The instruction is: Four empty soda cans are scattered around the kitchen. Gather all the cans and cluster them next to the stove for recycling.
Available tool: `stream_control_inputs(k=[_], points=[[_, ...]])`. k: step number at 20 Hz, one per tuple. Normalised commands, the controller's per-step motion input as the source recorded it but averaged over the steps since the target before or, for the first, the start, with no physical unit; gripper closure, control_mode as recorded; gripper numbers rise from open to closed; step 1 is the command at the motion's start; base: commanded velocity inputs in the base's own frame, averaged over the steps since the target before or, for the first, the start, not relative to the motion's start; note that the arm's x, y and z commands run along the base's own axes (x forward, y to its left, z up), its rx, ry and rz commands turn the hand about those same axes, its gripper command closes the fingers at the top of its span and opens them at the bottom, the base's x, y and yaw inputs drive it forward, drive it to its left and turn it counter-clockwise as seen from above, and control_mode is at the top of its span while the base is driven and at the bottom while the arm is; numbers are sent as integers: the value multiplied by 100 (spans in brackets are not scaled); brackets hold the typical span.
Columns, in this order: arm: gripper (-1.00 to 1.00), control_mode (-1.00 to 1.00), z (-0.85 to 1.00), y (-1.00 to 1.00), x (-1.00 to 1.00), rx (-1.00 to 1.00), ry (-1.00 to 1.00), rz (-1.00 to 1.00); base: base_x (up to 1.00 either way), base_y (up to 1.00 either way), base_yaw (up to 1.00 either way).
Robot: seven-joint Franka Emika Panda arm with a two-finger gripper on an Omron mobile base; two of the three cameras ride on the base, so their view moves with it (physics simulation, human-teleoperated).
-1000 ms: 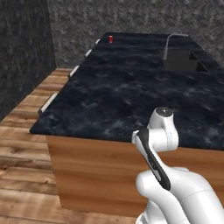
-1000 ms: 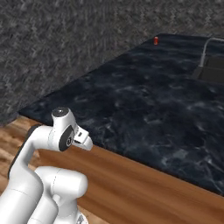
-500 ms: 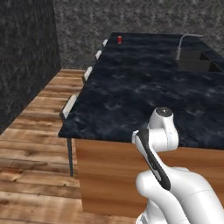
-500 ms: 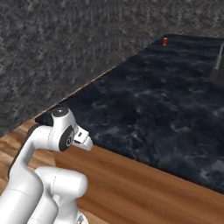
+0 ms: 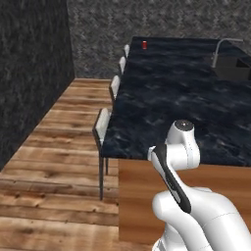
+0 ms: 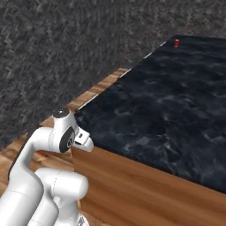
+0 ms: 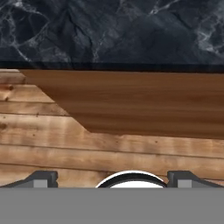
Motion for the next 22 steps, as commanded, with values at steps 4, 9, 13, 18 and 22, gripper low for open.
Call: stream_control_inputs(k=[4,9,13,18,22], points=[[-100,100,0,0,0,0,0,0,3,73,-3],[-100,100,0,0,0,0,0,0,3,73,-3],[-100,100,0,0,0,0,0,0,2,73,-3],[-100,100,0,0,0,0,0,0,2,73,-3],[-100,100,0,0,0,0,0,0,2,73,-2]])
